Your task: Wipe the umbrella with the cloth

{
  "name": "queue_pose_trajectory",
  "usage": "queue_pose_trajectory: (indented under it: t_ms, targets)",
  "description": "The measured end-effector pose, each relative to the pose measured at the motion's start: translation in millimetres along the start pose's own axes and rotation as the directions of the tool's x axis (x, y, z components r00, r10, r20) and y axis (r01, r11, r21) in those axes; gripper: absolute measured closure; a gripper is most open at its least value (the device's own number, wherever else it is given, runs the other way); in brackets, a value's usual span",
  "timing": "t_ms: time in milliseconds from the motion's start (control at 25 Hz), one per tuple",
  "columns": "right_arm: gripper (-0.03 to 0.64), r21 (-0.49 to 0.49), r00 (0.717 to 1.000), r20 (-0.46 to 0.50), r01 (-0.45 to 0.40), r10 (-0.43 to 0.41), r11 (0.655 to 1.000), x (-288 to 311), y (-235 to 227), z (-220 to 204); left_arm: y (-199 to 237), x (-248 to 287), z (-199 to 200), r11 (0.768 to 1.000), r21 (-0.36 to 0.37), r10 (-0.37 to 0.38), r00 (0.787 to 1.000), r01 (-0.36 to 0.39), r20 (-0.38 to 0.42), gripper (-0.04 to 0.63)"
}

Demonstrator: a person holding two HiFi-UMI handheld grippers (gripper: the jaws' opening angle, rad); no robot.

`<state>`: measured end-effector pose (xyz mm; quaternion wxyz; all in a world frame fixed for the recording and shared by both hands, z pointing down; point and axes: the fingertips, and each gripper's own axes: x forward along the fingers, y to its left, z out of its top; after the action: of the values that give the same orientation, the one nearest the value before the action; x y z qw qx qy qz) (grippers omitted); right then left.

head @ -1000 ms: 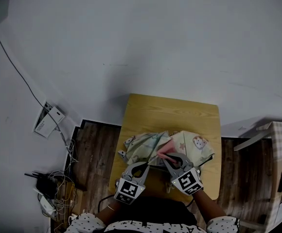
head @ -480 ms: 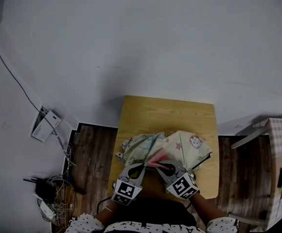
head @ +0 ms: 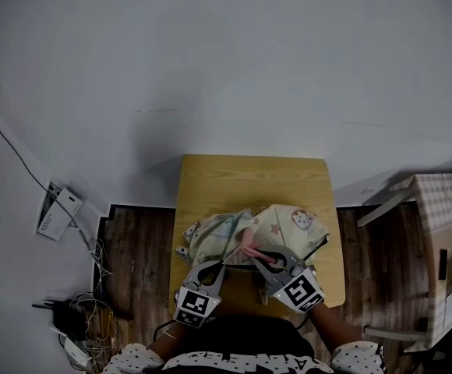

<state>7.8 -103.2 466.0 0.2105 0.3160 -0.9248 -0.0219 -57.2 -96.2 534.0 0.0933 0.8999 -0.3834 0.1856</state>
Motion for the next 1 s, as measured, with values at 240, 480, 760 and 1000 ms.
queue_pose_trajectory:
  t_ms: [240,480,760,1000]
  targets:
    - [0.583,0.022,0.988,0.028,0.154,-0.154,0.988,-19,-34,10,0,0,-5,0.999,-0.019,-0.037,0.999,0.037,0.012,0.597]
    - [0.583,0.03,0.973,0.008,0.232,-0.232,0.972,-27,-63,2,1,0,0,0.999,-0.036,-0.024,1.0,0.024,0.007,0.597]
    - [0.583,-0.009,0.966,0.005,0.257,-0.257,0.966,-32,-94,-13,0,-1,0,0.997,-0.065,0.038,0.999,-0.038,0.001,0.597]
    - [0.583,-0.03,0.979,-0.003,0.203,-0.203,0.979,-15,-109,-18,-2,-2,3,0.992,-0.083,0.097,0.995,-0.098,-0.015,0.597]
